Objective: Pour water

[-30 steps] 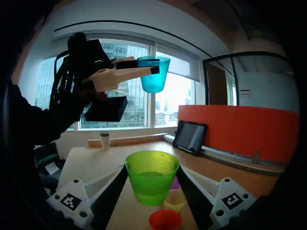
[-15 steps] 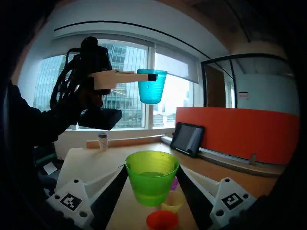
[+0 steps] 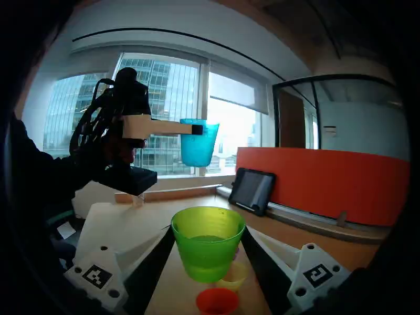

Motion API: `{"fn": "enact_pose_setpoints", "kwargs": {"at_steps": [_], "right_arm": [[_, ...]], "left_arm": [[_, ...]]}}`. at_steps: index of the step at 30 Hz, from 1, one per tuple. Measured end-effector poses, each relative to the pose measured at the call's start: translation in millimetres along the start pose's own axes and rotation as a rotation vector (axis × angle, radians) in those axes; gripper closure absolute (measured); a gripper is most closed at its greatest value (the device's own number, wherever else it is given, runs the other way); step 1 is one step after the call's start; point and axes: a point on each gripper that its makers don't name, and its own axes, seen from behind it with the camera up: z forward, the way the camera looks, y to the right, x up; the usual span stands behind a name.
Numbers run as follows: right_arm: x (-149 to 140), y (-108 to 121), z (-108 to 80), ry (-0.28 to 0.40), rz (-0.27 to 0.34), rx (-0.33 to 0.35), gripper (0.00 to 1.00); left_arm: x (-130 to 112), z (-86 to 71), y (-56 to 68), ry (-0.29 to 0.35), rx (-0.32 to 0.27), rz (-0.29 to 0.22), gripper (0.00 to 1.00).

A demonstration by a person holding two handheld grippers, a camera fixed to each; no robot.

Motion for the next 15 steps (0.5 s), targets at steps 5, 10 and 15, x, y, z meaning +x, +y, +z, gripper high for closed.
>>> {"fn": "enact_pose_setpoints", "kwargs": {"at_steps": [5, 10, 15], "right_arm": [[0, 4, -1.7, -0.005, -0.001, -0.012, 0.09], [-2, 10, -5.1, -0.016, 0.003, -0.032, 0.09], [-2, 19, -11.4, -0.027, 0.006, -0.058, 0.09]], "left_arm": [[-14, -0.7, 0.7, -0.008, -0.002, -0.016, 0.13], [-33, -3.5, 3.1, -0.023, 0.000, -0.021, 0.13], [-51, -8.9, 4.2, -0.035, 0.012, -0.025, 0.13]]}}
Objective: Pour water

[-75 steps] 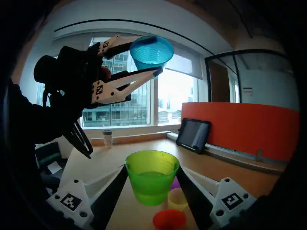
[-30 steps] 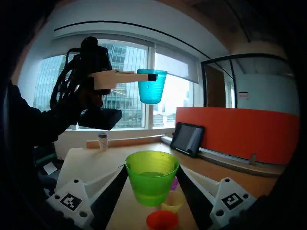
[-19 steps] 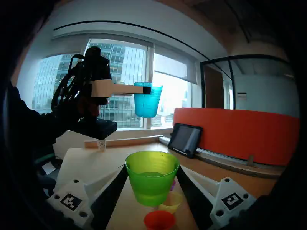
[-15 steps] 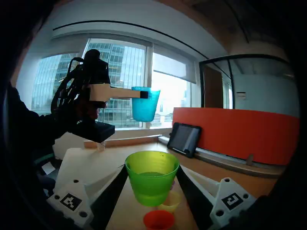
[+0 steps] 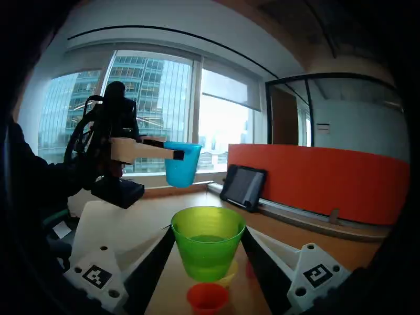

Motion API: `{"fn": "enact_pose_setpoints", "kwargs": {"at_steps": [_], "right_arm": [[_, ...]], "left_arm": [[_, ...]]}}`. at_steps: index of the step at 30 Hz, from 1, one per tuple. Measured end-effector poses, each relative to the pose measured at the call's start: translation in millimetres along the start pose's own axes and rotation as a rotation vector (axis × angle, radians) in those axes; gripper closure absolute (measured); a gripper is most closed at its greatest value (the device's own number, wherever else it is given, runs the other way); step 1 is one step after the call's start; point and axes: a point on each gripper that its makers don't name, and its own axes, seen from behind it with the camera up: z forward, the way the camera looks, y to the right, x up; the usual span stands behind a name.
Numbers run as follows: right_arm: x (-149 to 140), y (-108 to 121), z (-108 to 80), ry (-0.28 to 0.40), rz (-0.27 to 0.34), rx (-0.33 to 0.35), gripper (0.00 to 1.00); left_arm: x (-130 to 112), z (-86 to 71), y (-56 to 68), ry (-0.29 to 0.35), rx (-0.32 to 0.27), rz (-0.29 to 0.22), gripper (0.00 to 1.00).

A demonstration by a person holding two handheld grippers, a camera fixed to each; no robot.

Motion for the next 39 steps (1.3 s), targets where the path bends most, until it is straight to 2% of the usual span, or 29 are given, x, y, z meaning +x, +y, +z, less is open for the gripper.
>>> {"fn": "enact_pose_setpoints", "kwargs": {"at_steps": [3, 9, 15, 22, 29, 39], "right_arm": [[0, 8, -4.5, -0.008, 0.001, -0.019, 0.09], [-5, 25, -15.7, -0.032, -0.006, -0.060, 0.09], [-8, 40, -26.7, -0.045, -0.007, -0.100, 0.09], [-13, 55, -37.2, -0.062, -0.005, -0.136, 0.09], [-23, 60, -43.8, -0.094, 0.000, -0.146, 0.09], [-35, 66, -51.7, -0.155, 0.023, -0.143, 0.09]], "left_arm": [[-10, -1.4, -5.1, -0.010, 0.011, 0.004, 0.13], [-29, -8.8, 0.1, -0.027, 0.009, 0.021, 0.13], [-44, -11.5, -4.3, -0.038, 0.026, 0.016, 0.13], [-64, -16.3, 1.3, -0.067, 0.019, 0.024, 0.13], [-79, -14.1, -3.0, -0.102, 0.019, 0.023, 0.13], [-108, -14.4, 7.9, -0.181, -0.013, 0.044, 0.13]]}}
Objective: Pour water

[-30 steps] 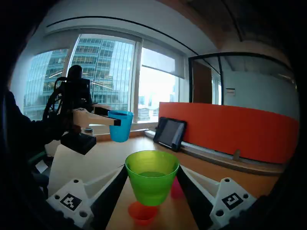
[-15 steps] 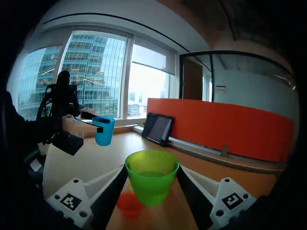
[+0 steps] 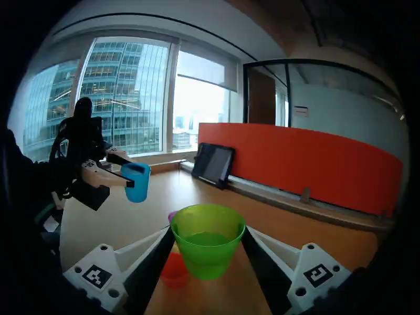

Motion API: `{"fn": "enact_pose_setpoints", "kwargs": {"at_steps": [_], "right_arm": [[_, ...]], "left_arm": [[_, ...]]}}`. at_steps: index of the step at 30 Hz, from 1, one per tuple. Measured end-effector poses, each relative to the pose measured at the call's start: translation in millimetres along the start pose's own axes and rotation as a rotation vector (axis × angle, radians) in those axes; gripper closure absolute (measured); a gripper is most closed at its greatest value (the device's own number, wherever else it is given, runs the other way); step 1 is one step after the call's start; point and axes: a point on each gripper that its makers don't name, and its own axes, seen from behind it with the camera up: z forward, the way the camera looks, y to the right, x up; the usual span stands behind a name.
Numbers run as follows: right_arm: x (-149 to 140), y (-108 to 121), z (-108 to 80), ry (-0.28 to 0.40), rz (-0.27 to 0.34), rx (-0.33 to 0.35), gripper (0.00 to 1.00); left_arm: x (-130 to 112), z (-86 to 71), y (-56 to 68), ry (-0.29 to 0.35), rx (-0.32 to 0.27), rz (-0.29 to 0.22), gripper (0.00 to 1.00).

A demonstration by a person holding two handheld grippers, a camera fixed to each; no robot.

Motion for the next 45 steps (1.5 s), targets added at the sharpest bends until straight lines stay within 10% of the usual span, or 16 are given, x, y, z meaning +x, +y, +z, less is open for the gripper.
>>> {"fn": "enact_pose_setpoints", "kwargs": {"at_steps": [45], "right_arm": [[-96, 0, 0.8, -0.371, 0.027, 0.065, 0.09]], "left_arm": [[-132, 28.8, 28.8, -0.352, -0.111, 0.022, 0.13]]}}
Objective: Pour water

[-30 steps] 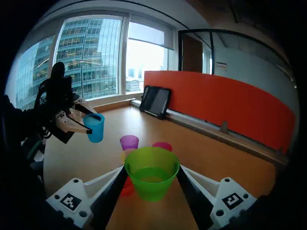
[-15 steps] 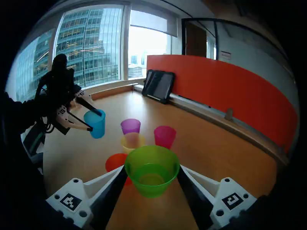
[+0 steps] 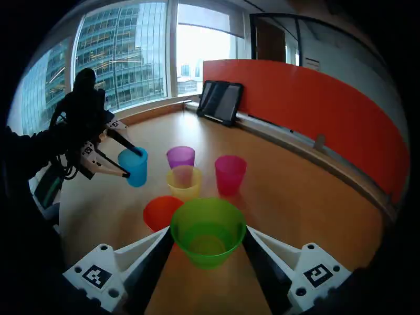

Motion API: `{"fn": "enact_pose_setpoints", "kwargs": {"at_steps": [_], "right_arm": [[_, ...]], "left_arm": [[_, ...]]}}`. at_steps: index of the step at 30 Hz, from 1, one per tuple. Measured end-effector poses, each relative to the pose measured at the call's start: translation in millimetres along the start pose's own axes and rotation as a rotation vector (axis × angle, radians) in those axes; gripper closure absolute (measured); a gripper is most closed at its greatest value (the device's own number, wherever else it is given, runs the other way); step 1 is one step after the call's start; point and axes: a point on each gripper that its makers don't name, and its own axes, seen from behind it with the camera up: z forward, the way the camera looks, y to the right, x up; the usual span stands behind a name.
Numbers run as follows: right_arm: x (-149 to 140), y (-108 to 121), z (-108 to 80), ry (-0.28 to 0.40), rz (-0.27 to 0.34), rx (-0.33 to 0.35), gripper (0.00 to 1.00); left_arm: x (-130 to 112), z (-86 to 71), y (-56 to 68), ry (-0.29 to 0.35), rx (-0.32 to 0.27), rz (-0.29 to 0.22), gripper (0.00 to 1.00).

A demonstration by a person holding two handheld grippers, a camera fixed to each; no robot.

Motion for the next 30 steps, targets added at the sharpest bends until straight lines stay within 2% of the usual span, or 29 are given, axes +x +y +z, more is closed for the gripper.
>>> {"fn": "enact_pose_setpoints", "kwargs": {"at_steps": [14, 30], "right_arm": [[-11, -2, 9.2, -0.030, 0.024, 0.012, 0.09], [-20, -5, 18.0, -0.047, 0.020, 0.013, 0.09]], "left_arm": [[-16, 13.9, 3.9, -0.024, -0.023, -0.029, 0.13], [-30, 13.3, 2.3, -0.040, -0.019, -0.040, 0.12]]}}
